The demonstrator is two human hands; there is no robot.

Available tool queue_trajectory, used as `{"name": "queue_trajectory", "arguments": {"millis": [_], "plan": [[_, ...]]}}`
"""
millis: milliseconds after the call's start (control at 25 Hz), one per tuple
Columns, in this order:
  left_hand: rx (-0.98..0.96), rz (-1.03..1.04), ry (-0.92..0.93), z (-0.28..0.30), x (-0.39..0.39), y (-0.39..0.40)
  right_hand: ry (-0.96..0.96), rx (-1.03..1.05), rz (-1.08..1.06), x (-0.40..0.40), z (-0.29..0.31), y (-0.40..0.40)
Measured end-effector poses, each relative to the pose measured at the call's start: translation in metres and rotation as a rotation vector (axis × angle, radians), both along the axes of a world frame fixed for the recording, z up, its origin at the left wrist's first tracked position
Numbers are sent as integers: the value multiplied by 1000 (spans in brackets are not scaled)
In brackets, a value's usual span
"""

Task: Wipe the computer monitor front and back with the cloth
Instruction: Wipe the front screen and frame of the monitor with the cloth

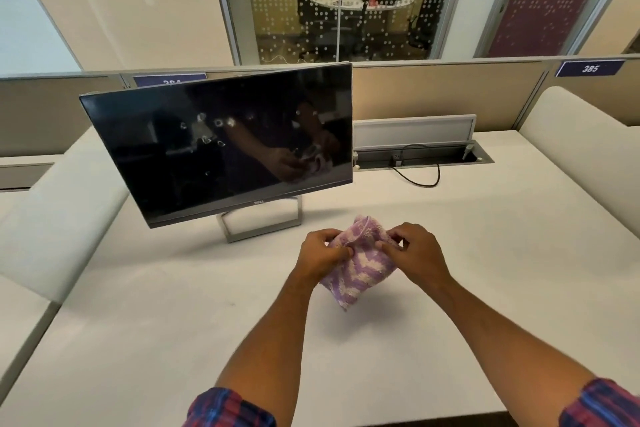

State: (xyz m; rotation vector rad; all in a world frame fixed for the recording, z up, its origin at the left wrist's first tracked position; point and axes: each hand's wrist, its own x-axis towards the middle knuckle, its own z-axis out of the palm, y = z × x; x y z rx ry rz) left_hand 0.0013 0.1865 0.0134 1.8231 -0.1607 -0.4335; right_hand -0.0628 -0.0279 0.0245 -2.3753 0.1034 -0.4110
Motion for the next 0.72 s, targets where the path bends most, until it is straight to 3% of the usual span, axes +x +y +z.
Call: {"name": "queue_trajectory", "arguments": {"millis": [400, 560, 720], "plan": [[142, 57, -96, 27, 1, -42, -204, 275, -13, 18, 11, -14], [227, -6, -85, 39, 2, -71, -287, 304, 134, 29, 3, -37], [357, 57, -136, 55, -2, -79, -74, 588, 219, 36, 4, -56]]}}
